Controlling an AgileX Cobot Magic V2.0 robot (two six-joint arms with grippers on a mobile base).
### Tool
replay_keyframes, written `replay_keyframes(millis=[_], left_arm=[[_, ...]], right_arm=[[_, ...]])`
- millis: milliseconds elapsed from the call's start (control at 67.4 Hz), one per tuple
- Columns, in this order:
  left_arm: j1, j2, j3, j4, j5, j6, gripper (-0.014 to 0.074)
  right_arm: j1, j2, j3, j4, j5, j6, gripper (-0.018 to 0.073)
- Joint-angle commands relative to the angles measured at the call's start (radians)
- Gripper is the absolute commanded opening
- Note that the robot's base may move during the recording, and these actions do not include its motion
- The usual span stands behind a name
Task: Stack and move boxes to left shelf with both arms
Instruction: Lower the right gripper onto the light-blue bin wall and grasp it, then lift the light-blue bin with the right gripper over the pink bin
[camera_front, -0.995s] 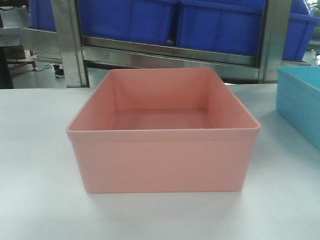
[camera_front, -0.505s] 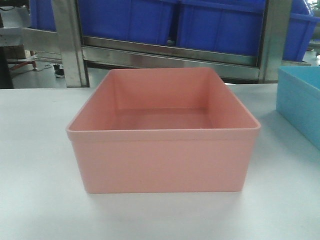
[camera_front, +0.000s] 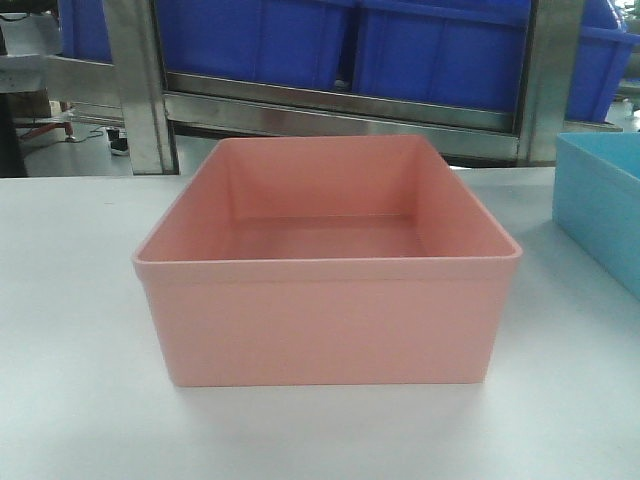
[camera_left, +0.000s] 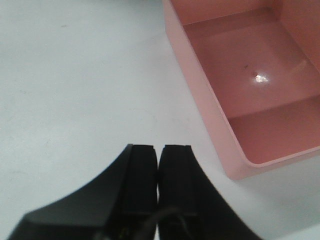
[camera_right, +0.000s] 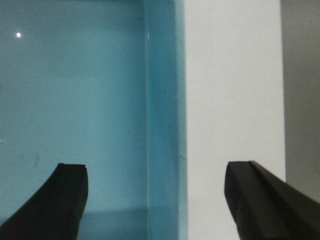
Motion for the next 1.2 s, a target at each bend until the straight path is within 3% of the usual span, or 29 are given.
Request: replay_keyframes(millis=[0, 89, 163, 431, 742, 1188], left_arm=[[-0.006, 0.011, -0.028, 0.015, -0.071, 0.002, -0.0008], [-0.006, 0.025, -0.028, 0.015, -0.071, 0.002, -0.0008], [-0.006, 0.035, -0.028, 0.011, -0.071, 0.002, -0.0008], [-0.006, 0.036, -0.028, 0.011, -0.071, 0.002, -0.0008], [-0.006, 0.036, -0.028, 0.007, -0.065, 0.002, -0.0008], [-0.006, 0.036, -0.028, -0.015, -0.028, 0.002, -0.0008]], right_arm=[[-0.004, -0.030, -0.036, 0.016, -0.046, -0.047, 0.0590], [-0.004, -0.014, -0.036, 0.016, -0.069, -0.048, 0.0578], [-0.008, -0.013, -0.036, 0.016, -0.085, -0.050, 0.0514], [-0.011, -0.013, -0.036, 0.001, -0.125, -0.051, 0.0038], [-0.011, -0.024, -0.037, 0.002, -0.099, -0.038, 0.0055], [-0.009, -0.214, -0.038, 0.073, -0.071, 0.181, 0.0055]])
